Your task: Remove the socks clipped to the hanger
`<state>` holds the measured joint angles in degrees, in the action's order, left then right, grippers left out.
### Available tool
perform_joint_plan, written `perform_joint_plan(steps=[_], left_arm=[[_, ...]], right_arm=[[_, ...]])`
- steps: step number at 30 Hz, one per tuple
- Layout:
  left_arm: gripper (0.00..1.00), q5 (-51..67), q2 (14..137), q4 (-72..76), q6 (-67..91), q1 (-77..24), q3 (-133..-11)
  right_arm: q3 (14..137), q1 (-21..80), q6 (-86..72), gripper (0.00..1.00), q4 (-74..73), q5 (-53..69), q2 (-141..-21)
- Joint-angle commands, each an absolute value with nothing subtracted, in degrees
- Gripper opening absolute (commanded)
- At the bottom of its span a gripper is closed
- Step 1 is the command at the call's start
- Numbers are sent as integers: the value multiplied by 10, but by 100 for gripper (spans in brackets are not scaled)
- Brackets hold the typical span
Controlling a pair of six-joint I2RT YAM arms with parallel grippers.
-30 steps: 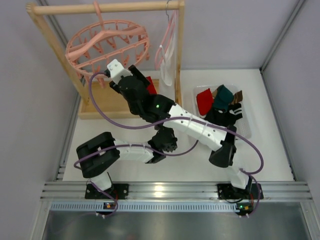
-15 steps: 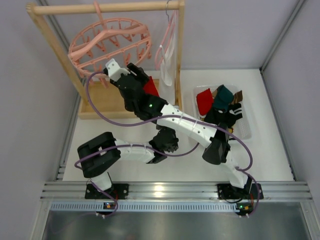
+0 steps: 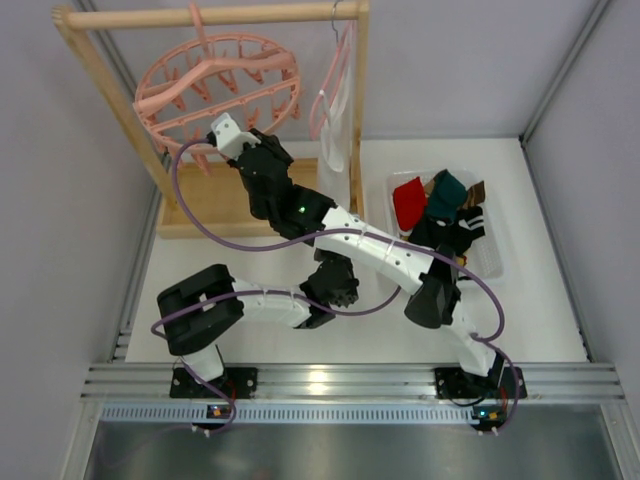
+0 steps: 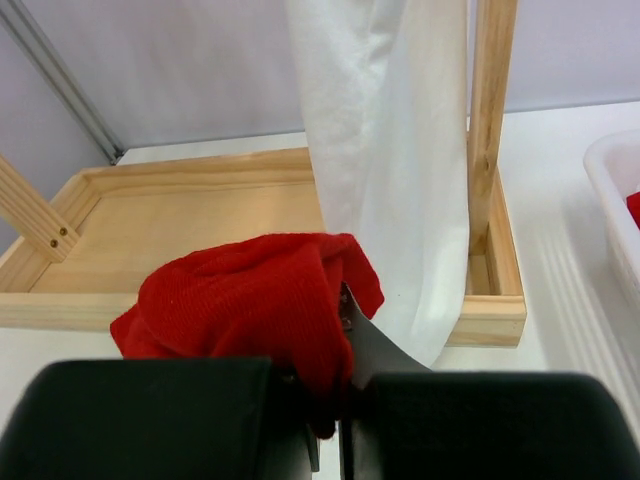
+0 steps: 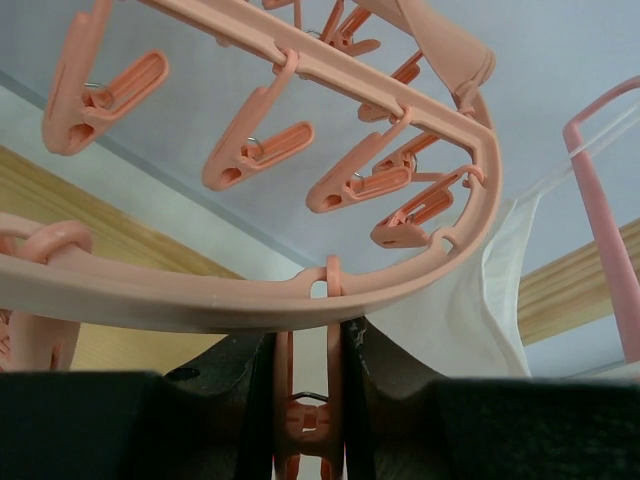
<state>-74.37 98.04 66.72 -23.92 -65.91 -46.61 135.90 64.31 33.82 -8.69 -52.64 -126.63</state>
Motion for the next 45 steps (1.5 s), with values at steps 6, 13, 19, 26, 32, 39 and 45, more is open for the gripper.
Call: perform_joint_plan(steps=[6, 13, 19, 26, 32, 39, 45], left_arm=[[0, -764, 914, 695, -217, -669, -408], [0, -780, 804, 693, -218, -729, -317], [0, -826, 754, 693, -221, -784, -271], [0, -838, 708, 692, -243, -838, -249], [0, -834, 698, 690, -252, -905, -258], [0, -783, 761, 679, -242, -971, -313], [0, -647, 817, 512, -94, -949, -396]], right_arm=[[1320, 647, 227, 39, -106, -446, -1194], [1253, 661, 166, 63, -129, -384, -1105], [1203, 674, 112, 92, -218, -289, -1029], [1015, 673, 46, 99, -211, -188, -863], [855, 671, 18, 99, -200, -244, -724], [698, 639, -54, 100, -222, -364, -563], [636, 567, -106, 99, -284, -438, -460]])
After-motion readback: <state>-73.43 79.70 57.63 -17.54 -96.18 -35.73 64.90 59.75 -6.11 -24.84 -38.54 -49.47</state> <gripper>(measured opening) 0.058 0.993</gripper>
